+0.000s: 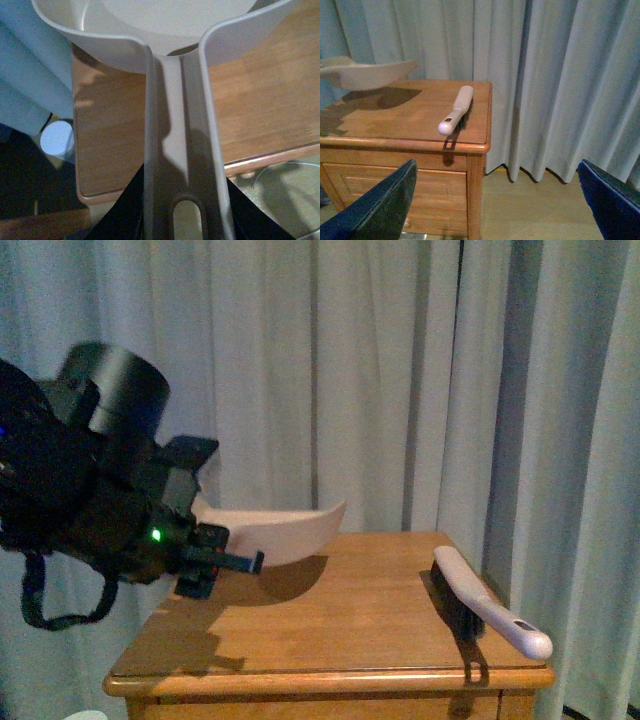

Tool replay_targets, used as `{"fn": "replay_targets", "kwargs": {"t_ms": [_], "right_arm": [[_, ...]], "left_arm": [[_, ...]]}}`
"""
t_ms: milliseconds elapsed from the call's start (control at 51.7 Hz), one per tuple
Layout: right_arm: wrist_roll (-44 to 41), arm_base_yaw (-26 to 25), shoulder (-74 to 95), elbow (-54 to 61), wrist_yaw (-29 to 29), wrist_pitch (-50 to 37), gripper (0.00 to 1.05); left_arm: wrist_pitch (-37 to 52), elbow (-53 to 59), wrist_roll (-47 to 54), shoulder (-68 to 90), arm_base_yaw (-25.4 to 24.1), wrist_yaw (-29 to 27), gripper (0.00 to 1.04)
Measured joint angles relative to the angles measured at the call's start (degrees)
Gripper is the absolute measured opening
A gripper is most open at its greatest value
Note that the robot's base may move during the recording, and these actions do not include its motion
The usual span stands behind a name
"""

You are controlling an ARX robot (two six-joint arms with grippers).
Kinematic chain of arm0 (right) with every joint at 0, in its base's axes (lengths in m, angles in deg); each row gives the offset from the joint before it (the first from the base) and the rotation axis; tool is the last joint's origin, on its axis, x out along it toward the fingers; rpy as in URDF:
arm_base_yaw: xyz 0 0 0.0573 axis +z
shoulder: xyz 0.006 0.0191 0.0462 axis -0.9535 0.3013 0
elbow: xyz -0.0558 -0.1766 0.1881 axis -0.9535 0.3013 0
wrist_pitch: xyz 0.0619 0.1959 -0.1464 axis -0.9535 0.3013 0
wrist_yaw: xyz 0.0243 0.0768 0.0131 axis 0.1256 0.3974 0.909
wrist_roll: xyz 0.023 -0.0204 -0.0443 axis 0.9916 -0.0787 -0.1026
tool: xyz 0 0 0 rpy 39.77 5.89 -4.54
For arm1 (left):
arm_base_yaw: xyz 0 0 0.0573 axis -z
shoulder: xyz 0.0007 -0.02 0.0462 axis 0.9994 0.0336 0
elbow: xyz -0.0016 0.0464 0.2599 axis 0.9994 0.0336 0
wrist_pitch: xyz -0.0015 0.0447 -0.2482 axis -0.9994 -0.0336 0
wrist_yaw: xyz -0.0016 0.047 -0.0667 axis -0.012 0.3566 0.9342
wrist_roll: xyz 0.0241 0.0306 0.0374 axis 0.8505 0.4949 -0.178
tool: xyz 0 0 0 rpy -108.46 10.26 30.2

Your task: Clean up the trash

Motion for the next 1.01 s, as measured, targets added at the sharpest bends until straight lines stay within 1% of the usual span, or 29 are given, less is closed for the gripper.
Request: {"fn": "replay_targets", "kwargs": {"t_ms": [213,368,484,697,1006], "right_arm": [[0.0,0.0,0.0,0.0,0.0,0.0,0.97],[0.0,0.0,0.0,0.0,0.0,0.0,0.97],[0.0,0.0,0.0,0.0,0.0,0.0,0.97],[0.0,0.0,0.0,0.0,0.0,0.0,0.97],[0.0,0.0,0.0,0.0,0.0,0.0,0.97]], "left_arm": [[5.2,5.6,2.7,-8.9,-1.2,3.3,0.27],[11.3,13.4,2.8,-20.9,-2.6,8.5,0.27],[15.9,19.3,2.7,-32.9,-5.1,12.7,0.27],[17.4,26.8,0.1,-48.1,-11.3,18.4,0.27],[15.8,35.2,-2.2,-62.9,-19.5,27.0,0.27]]}}
